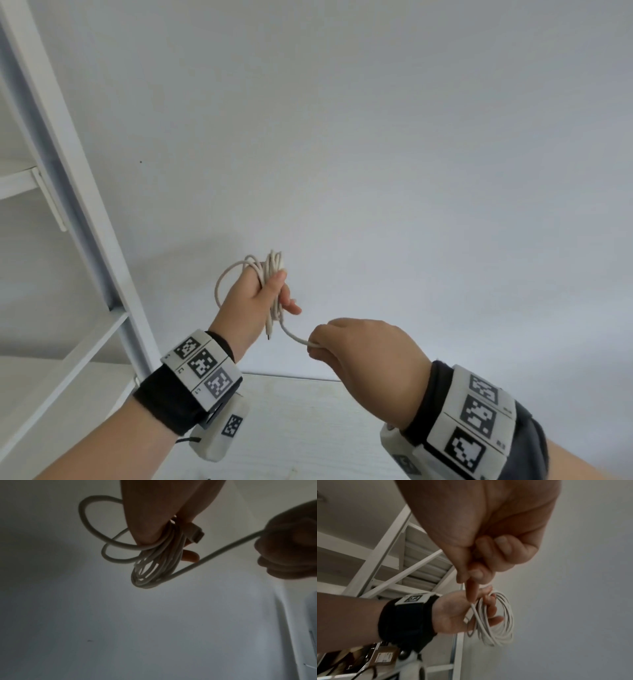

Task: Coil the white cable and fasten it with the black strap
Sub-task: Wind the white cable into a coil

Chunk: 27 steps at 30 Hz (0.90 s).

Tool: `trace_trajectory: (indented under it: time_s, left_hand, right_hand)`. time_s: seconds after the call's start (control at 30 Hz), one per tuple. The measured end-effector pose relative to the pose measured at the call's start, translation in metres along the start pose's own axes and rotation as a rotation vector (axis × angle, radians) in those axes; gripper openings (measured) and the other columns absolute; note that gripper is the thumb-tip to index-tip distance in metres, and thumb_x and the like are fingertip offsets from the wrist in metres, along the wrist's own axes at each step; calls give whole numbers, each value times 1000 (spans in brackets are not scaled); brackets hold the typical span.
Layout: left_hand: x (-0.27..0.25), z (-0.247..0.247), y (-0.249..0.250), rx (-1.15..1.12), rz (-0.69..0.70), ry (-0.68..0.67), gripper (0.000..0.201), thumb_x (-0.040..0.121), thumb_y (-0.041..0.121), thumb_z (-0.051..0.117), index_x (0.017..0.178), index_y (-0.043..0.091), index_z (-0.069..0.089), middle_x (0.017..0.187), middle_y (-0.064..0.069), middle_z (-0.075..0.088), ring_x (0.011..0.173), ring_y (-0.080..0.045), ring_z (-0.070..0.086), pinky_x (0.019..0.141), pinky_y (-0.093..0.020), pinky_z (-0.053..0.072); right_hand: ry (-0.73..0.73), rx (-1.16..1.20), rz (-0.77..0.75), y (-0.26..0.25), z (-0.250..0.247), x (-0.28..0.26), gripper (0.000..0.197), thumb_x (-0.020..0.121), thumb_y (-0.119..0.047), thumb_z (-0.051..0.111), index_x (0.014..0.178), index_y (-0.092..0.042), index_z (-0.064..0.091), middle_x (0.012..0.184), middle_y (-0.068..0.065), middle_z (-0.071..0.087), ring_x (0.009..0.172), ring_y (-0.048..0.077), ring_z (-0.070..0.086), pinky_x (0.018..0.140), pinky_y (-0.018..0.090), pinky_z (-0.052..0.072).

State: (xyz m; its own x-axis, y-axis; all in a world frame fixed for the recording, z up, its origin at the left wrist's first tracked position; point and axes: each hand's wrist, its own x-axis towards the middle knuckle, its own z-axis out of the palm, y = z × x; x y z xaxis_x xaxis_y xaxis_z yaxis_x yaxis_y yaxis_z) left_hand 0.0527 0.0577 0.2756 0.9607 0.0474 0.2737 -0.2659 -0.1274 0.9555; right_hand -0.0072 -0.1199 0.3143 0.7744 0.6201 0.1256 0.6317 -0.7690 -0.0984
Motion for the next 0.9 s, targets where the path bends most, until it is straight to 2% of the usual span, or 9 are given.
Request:
trace_trajectory:
  time_s: [0.13,0.2,0.3,0.37,0.43,0.53,0.63,0.7,0.9]
  left_hand:
    - [-12,9,5,231,67,-140,32,94,30,46,67,15,53,51,13,59,49,0,56,58,-14,44]
    - [-16,14,8,272,63,-200,31,94,30,47,65,19,51,47,15,58,45,2,53,51,-11,40]
    - [-24,21,11,103,-36,-275,22,95,19,47,75,12,51,52,3,62,50,-12,62,53,-19,48]
    - [-30,24,13,-3,-97,-318,21,96,17,43,80,8,52,57,-2,61,52,-21,61,57,-28,55]
    - [-37,25,14,-56,-126,-364,25,98,18,39,81,5,52,54,-1,60,50,-24,58,64,-34,58]
    - [-43,29,15,-147,-171,-400,35,98,27,38,85,-3,51,52,-5,52,40,-18,48,60,-31,53]
    - [-47,32,18,-297,-252,-439,39,89,42,40,76,6,48,48,1,41,35,-11,35,52,-30,48]
    - [-50,33,20,-377,-309,-461,35,93,40,38,74,14,50,48,2,36,34,-10,30,48,-28,42]
    - [-51,32,25,-515,-430,-479,35,96,32,36,74,13,56,44,3,32,29,-8,25,41,-22,34]
  right_hand:
    - [95,31,-42,-1,-15,4,24,96,-36,34,101,-22,53,92,-3,59,79,24,57,66,37,48]
    - [120,79,-50,-1,-17,6,21,96,-35,36,99,-25,55,89,-6,58,73,19,53,64,34,46]
    - [140,168,-45,2,-16,10,20,94,-30,39,89,-26,58,85,-10,59,71,12,54,66,32,49]
    - [159,224,-36,6,-15,13,20,92,-28,39,85,-22,57,85,-7,62,76,15,59,69,38,51]
    - [184,261,-15,11,-15,16,18,92,-27,42,86,-19,57,86,-4,63,78,17,59,71,39,51]
    - [207,335,15,18,-16,18,13,91,-28,48,89,-22,59,83,-7,63,77,14,58,74,36,50]
    - [224,418,26,23,-15,20,9,89,-27,52,86,-23,59,80,-6,67,75,11,59,73,33,50]
    - [233,477,55,27,-14,22,8,88,-25,55,84,-22,61,78,-4,67,74,12,60,73,32,50]
    - [211,638,105,35,-9,25,13,88,-21,56,82,-18,67,69,-7,63,65,5,54,67,19,43]
